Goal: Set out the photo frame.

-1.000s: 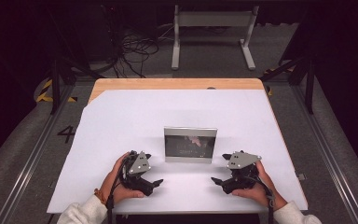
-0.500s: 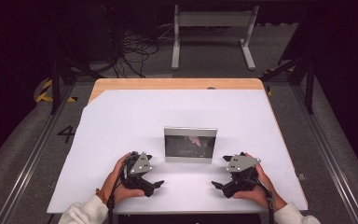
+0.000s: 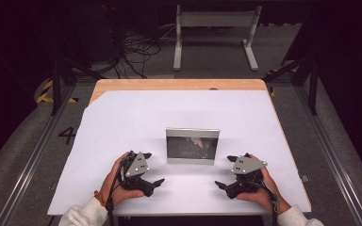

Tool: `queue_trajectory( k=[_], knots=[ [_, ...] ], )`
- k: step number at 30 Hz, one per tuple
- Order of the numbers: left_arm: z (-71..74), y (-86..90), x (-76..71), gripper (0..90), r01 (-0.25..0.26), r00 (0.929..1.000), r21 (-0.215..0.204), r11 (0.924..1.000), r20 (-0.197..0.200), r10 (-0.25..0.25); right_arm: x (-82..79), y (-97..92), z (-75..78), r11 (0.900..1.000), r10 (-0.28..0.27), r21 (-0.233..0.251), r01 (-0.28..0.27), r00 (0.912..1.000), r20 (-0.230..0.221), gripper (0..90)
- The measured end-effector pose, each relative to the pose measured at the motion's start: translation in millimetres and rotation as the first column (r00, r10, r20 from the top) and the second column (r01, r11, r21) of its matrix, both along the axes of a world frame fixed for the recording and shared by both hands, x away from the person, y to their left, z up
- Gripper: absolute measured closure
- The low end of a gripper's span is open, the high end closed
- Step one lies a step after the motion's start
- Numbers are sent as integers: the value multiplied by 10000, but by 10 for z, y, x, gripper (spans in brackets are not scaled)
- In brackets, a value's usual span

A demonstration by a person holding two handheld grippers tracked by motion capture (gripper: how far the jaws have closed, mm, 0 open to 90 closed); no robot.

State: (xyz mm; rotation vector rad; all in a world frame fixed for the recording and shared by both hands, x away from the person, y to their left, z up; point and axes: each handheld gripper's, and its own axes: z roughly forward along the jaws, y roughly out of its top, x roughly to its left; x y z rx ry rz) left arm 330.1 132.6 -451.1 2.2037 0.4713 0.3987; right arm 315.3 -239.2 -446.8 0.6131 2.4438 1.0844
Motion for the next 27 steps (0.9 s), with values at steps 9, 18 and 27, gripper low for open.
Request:
queue_trajectory(
  k=[9,18,27],
  knots=[
    [18,10,0,59,-51,9998,-86,10000,213,53,-18,-9,35,9997,-127,200,121,9995,300,66],
    [13,14,15,60,-173,9995,-74,9998,251,175,-6,-45,52,9990,-306,352,291,9986,435,70],
    [6,10,21,60,-146,9996,56,9999,228,145,-1,-46,58,9990,-327,318,312,9984,456,70]
  ],
)
